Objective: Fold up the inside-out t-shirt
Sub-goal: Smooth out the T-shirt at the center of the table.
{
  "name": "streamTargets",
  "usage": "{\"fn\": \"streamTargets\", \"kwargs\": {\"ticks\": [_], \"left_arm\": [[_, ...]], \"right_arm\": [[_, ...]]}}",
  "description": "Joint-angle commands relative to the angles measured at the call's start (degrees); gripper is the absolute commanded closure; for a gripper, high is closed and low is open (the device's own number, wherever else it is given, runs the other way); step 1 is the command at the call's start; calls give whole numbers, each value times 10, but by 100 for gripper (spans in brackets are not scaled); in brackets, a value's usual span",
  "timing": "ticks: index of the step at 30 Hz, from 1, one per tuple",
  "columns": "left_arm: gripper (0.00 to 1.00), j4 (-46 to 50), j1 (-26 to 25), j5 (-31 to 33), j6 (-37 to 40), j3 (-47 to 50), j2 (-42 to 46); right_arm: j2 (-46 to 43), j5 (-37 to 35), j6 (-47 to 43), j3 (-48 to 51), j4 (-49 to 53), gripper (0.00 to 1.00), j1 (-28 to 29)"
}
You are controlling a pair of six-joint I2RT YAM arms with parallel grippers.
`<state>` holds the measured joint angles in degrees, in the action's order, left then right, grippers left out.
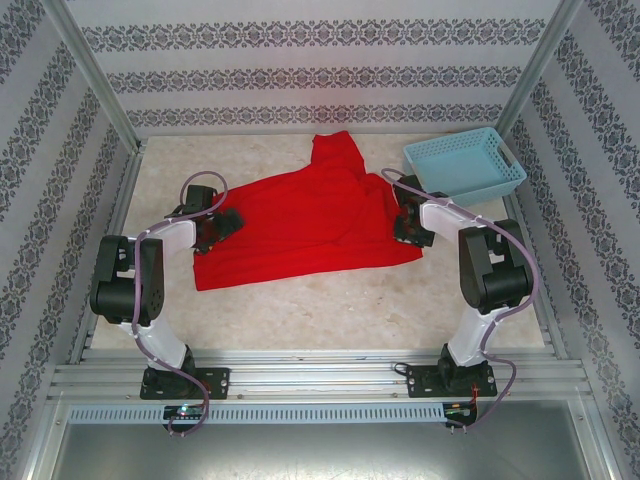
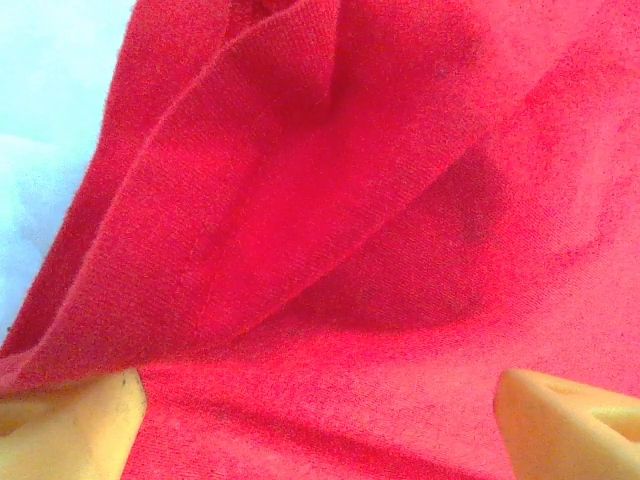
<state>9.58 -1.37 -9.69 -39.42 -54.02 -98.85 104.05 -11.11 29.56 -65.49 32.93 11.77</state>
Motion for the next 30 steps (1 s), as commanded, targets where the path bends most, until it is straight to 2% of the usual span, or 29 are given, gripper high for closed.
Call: {"fn": "streamTargets", "kwargs": {"ticks": [1, 8, 21, 30], "left_arm": [[8, 24, 8, -6, 5, 7, -6], [8, 28, 8, 6, 6, 8, -5], [7, 35, 8, 15, 11, 6, -4], [6, 38, 8, 16, 16, 5, 0]], "right_arm": [[-6, -16, -7, -8, 6, 83, -1], [-14, -38, -7, -5, 14, 100, -1], [-56, -72, 2, 21, 13, 100, -13], [-44, -97, 15, 20, 28, 100, -16]]}}
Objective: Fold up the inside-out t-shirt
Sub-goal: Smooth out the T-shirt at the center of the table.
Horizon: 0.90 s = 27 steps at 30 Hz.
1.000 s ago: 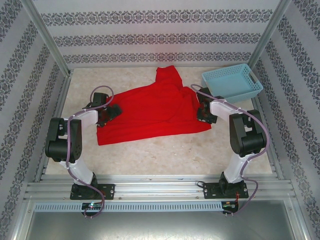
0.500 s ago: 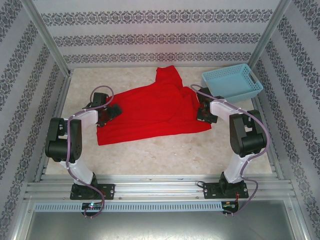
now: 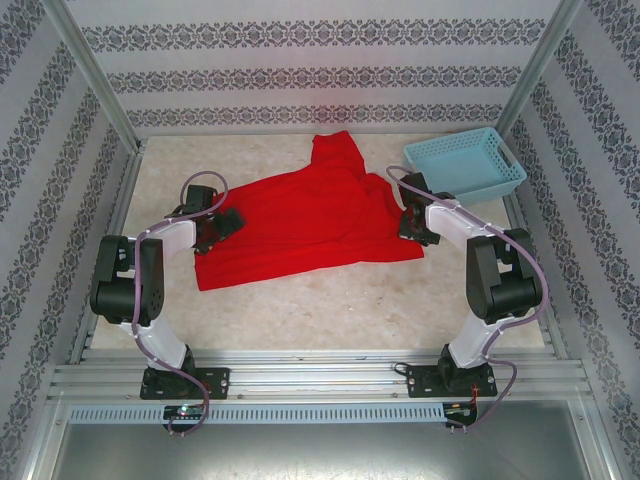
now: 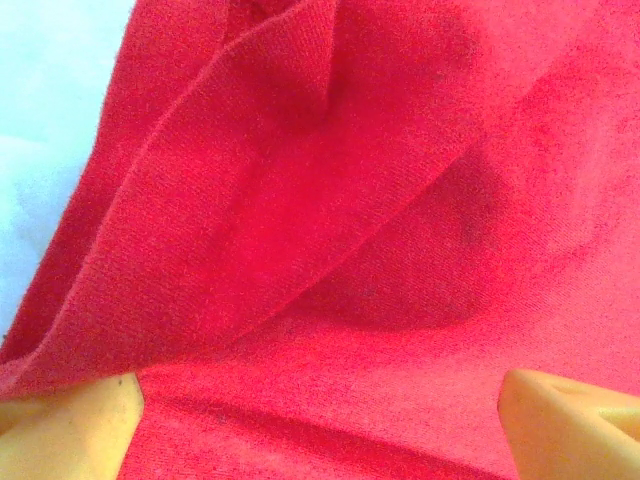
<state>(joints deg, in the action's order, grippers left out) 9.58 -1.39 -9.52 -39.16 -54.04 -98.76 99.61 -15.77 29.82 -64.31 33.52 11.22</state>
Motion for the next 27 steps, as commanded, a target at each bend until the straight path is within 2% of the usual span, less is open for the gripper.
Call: {"fn": "streamTargets", "kwargs": {"ticks": [1, 16, 19, 22, 24, 27], "left_arm": [[6, 39, 8, 15, 14, 4, -1], [3, 44, 9, 20, 17, 3, 4], [4, 29, 6, -18, -3, 6, 25], [0, 51, -35, -18, -8, -22, 59], [0, 87, -64, 9, 5, -52, 76], [0, 105, -86, 35, 10, -54, 110]], "right_arm": [[0, -52, 12, 9, 23, 100, -11], [15, -57, 16, 2, 34, 100, -13], [12, -48, -5, 0, 20, 100, -3], [11, -52, -18, -26, 36, 66, 20], [3, -52, -28, -43, 44, 58, 33], [-16, -47, -45, -61, 40, 52, 57]]}}
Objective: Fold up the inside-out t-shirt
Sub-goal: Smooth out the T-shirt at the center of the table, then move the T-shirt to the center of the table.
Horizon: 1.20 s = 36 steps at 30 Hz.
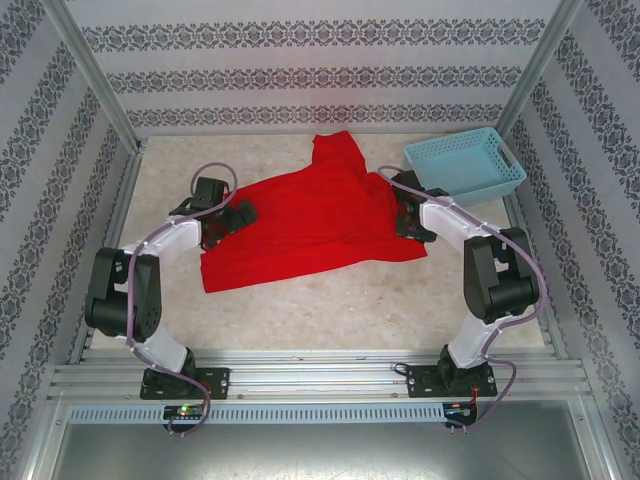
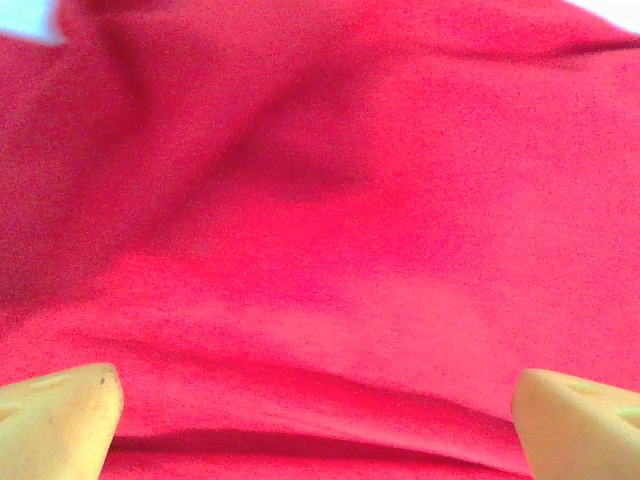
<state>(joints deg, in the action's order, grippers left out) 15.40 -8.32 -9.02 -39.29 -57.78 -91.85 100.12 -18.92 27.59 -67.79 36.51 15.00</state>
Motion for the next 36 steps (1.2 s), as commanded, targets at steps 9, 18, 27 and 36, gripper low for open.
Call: {"fn": "streamTargets", "kwargs": {"ticks": [9, 18, 27, 36], "left_arm": [[1, -10, -33, 6, -3, 72, 29], [1, -30, -57, 7, 2, 151, 24], [1, -14, -74, 9, -8, 248, 106], [1, 79, -92, 54, 0, 225, 243]], "right_arm": [[89, 101, -16, -120, -13, 41, 49], [103, 75, -6, -64, 4, 41, 61], [-6, 67, 67, 104, 20, 42, 119], [-166, 36, 115, 202, 63, 41, 140]]}}
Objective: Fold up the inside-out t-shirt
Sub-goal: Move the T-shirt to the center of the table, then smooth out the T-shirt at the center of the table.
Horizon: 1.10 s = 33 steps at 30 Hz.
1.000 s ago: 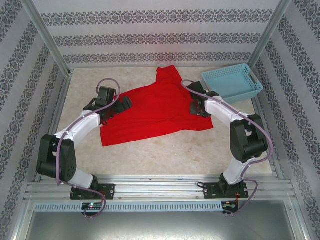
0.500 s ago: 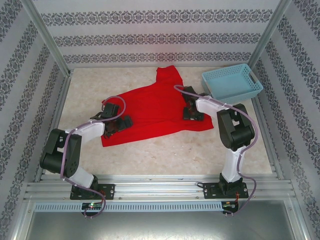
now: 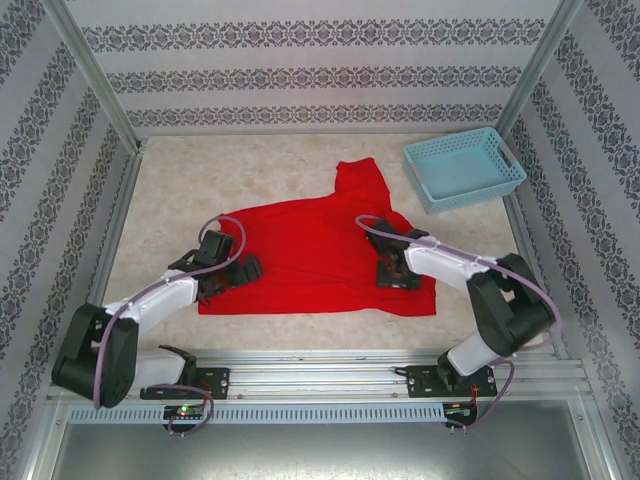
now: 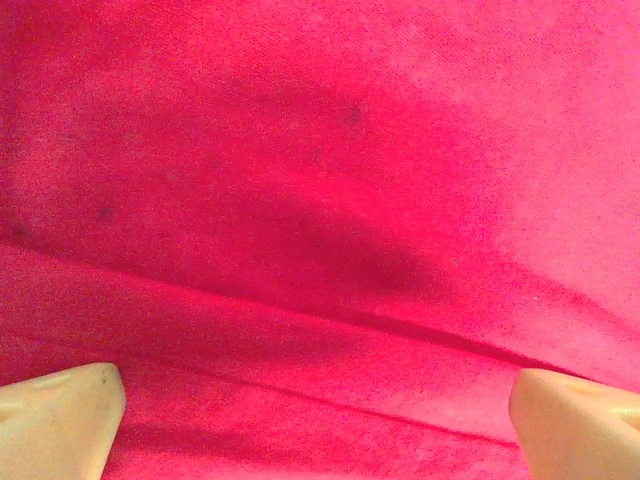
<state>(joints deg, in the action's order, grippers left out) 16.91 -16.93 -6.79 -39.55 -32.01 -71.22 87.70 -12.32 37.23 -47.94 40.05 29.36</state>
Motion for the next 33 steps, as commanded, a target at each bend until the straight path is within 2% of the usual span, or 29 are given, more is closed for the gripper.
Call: {"fn": "streamTargets", "kwargs": {"ticks": [1, 4, 8, 14, 22, 27, 33], "left_arm": [[2, 59, -6, 52, 8, -50, 47], [2, 64, 8, 117, 26, -141, 16], [5, 78, 44, 155, 38, -273, -110], [19, 111, 100, 139, 46, -409, -276], [33, 132, 110, 108, 58, -481, -397], [39, 129, 113, 115, 65, -491, -436], [54, 117, 119, 115, 69, -497, -462]], "right_arm": [[-53, -34, 13, -5, 29, 40, -6], [-66, -36, -9, -54, 30, 38, -23], [-50, -26, -40, -134, 21, 38, -44], [-3, 0, -74, -222, 17, 38, -72], [50, 21, -79, -253, 1, 38, -94], [97, 49, -87, -279, -14, 38, -96], [149, 49, -94, -322, -16, 38, -91]]}}
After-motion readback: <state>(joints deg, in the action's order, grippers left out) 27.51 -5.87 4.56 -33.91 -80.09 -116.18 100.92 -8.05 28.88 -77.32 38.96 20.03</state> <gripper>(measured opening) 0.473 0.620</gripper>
